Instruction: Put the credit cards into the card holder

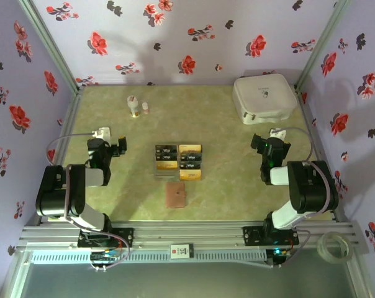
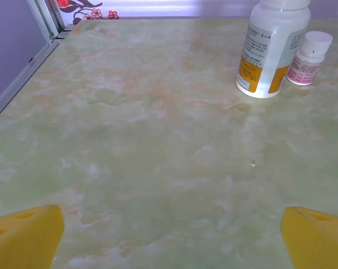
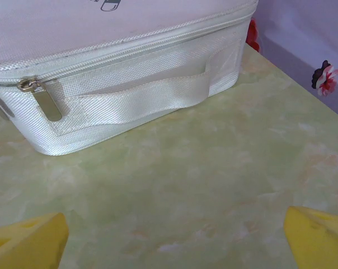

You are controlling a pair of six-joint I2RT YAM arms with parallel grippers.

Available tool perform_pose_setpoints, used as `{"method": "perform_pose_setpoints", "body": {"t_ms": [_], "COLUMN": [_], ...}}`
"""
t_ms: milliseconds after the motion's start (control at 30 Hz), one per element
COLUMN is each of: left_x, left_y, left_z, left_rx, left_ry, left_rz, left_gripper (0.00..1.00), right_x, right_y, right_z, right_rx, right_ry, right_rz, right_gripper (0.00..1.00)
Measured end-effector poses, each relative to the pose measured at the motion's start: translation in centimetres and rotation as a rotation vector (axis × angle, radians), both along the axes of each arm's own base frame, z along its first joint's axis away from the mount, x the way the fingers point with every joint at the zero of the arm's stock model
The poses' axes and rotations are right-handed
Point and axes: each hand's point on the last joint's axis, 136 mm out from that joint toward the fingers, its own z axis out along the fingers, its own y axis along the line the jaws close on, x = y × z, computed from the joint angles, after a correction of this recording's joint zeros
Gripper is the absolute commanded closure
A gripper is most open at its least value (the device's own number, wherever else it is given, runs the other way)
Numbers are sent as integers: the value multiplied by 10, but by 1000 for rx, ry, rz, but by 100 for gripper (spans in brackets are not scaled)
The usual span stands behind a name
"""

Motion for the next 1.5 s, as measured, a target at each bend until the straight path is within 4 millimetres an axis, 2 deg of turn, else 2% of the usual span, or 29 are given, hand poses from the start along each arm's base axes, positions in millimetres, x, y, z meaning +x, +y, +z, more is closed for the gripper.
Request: {"method": "perform_pose_setpoints", "body": {"t_ms": [1033, 1500], "left_x": [1, 0], "left_y": [0, 0], "left_z": [1, 2], "left_rx": [-1, -1], "left_ry": [-1, 2], "left_rz": [-2, -2], "left_gripper": [0, 0], "right_x": [0, 2], "right_y": [1, 13], "right_z": [0, -1], "right_rx": [1, -6], "right_ry": [0, 14], "right_rz": [3, 82], "right_gripper": [1, 1]}}
